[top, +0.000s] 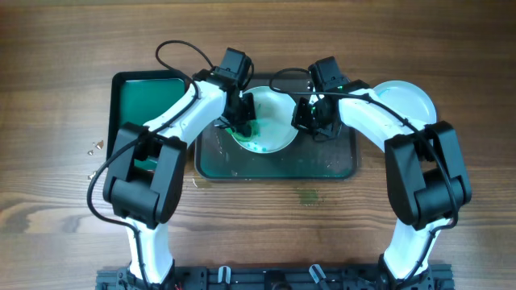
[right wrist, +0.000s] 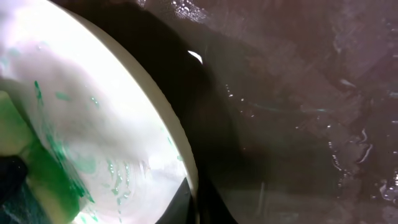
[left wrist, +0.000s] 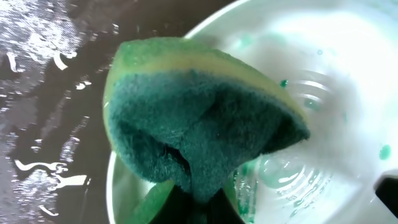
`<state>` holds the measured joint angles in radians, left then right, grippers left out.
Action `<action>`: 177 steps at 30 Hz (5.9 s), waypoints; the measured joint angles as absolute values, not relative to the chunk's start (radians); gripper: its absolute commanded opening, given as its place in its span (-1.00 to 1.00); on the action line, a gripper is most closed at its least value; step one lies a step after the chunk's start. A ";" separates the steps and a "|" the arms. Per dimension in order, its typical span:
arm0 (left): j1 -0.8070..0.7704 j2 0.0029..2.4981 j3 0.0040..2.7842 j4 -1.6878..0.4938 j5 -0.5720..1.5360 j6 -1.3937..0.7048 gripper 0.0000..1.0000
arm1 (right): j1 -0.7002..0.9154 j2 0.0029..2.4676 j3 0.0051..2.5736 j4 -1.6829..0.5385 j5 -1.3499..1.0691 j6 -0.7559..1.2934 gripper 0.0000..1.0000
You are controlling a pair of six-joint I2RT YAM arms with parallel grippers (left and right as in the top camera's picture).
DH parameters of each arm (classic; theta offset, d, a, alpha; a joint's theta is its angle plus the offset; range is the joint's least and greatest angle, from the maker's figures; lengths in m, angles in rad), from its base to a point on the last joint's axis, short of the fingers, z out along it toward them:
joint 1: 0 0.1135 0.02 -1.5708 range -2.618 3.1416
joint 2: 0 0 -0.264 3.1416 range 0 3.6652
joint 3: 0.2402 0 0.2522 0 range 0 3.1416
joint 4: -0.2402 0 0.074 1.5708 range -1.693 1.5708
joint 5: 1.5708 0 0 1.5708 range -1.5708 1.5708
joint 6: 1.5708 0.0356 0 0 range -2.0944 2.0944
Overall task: Clean dirty plates on tray and stack at the side
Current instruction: 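Scrub the plate surface with the left-held sponge, then keep scrubbing the plate with the sponge while right gripper holds it, then move the sponge aside and lift the plate with the right gripper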
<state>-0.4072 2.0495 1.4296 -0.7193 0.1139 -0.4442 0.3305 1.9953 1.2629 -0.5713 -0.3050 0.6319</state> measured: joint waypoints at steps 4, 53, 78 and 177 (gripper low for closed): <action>-0.434 2.063 1.428 -0.697 0.163 -0.455 -0.92 | 0.331 1.995 1.263 -0.571 -0.301 0.632 -0.91; -0.436 2.097 1.406 -0.584 0.466 -0.196 -0.92 | 0.382 1.995 1.261 -0.575 -0.355 0.624 -0.92; -0.377 2.074 1.443 -0.771 -0.095 -0.373 -0.92 | 0.408 1.995 1.261 -0.541 -0.374 0.624 -0.92; -0.288 1.830 1.578 -0.916 0.102 -0.408 -0.92 | 0.392 2.020 1.261 -0.462 -0.355 0.610 -0.91</action>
